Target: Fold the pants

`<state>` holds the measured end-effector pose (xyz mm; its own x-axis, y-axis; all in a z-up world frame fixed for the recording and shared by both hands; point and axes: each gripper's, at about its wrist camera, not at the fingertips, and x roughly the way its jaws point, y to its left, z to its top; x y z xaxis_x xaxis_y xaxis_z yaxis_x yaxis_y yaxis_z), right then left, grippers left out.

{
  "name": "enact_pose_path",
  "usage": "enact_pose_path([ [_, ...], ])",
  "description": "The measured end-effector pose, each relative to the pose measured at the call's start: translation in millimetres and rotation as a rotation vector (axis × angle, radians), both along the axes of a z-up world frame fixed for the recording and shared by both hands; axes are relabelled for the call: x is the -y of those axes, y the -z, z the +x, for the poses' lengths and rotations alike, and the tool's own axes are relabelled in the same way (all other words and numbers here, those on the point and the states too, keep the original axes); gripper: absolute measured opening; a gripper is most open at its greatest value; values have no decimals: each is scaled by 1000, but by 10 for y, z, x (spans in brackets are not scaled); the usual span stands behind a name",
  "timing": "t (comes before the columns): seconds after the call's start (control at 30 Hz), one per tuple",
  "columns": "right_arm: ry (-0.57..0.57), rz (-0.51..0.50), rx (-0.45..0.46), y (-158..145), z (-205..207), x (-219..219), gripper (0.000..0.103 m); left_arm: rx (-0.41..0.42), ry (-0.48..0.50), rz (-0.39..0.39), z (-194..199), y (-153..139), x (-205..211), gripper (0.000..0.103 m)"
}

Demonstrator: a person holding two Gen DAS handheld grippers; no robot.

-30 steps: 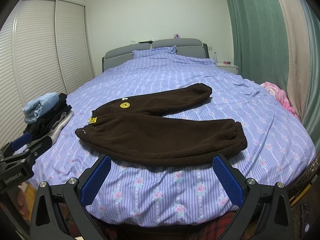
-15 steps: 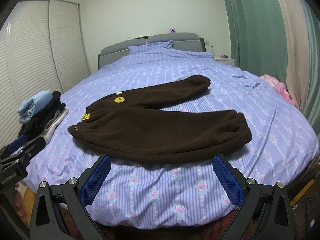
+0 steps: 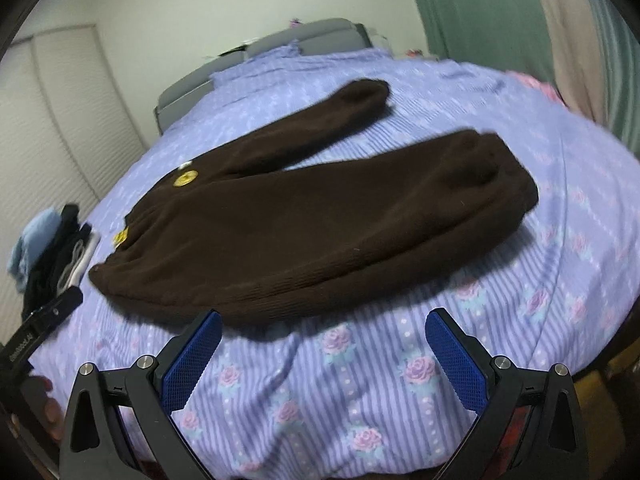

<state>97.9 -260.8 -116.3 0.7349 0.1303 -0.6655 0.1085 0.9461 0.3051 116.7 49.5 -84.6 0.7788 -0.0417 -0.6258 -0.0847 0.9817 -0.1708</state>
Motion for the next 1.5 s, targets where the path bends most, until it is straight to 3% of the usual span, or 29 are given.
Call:
enact_pose_path([
  [0.27,119,71,-10,136,277,275,103,-78,-31,-56,420,289,-27,103],
  [0.47,176,117,-36,235,394,411,99,-144,-2,-173,595,488,0,102],
  [0.53,174,108,-33,240,416,410,95,-157,9,-198,641,528,26,95],
  [0.63,161,85,-23,224,443,405,82,-169,11,-217,675,549,43,79],
  [0.7,159,67,-20,218,458,429,65,-173,8,-218,687,529,59,64],
  [0.73,159,59,-17,206,460,448,60,-172,8,-202,676,499,78,59],
  [0.8,165,55,5,168,438,501,40,-159,16,-172,640,437,96,49],
  [0.87,162,73,34,85,418,562,29,-128,23,-116,594,319,168,45],
  [1.13,105,100,186,-513,285,587,24,-12,-5,-70,406,-146,214,39],
  [1.5,56,73,234,-818,249,506,23,-57,-32,-76,395,-197,151,37],
])
